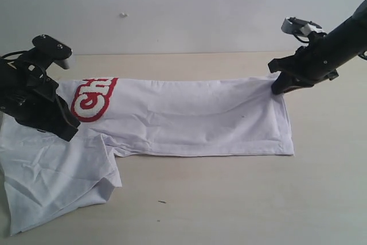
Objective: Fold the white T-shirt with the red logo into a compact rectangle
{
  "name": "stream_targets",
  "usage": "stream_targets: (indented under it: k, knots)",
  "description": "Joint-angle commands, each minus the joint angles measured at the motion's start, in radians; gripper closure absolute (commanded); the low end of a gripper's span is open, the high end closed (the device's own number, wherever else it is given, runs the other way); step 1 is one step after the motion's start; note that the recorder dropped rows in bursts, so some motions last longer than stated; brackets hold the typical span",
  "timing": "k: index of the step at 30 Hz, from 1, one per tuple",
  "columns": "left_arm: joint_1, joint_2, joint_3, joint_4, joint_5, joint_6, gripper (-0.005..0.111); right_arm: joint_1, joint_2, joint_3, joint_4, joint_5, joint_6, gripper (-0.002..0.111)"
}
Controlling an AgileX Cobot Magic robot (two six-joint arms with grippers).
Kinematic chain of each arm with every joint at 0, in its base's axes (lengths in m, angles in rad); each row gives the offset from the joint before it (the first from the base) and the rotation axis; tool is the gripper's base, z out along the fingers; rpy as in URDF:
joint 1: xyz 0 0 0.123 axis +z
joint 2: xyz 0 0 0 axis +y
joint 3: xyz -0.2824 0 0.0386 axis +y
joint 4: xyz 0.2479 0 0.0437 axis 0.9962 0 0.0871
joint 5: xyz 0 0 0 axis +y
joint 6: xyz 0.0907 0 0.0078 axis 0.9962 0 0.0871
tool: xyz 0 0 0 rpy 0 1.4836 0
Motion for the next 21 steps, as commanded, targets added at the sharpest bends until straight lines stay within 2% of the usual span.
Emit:
stream_targets:
  k: [1,13,16,19,21]
  knots:
    - [-0.007,0.000,0.000,-0.015,-0.009,0.004,0.107,0.000,-0.062,-0.003,0.018,0.010,-0.014,0.108]
    - [-0.007,0.000,0.000,-0.015,-0.013,0.004,0.107,0.000,-0.121,-0.003,0.079,0.012,-0.073,0.107]
    - [-0.007,0.000,0.000,-0.017,-0.013,0.004,0.107,0.000,-0.118,-0.003,0.079,0.011,-0.073,0.094]
    - [-0.007,0.000,0.000,-0.019,-0.013,0.004,0.107,0.000,-0.118,-0.003,0.100,0.024,-0.080,0.074]
    - [-0.007,0.000,0.000,-0.022,-0.013,0.004,0.107,0.000,-0.118,-0.003,0.105,0.031,-0.080,0.068]
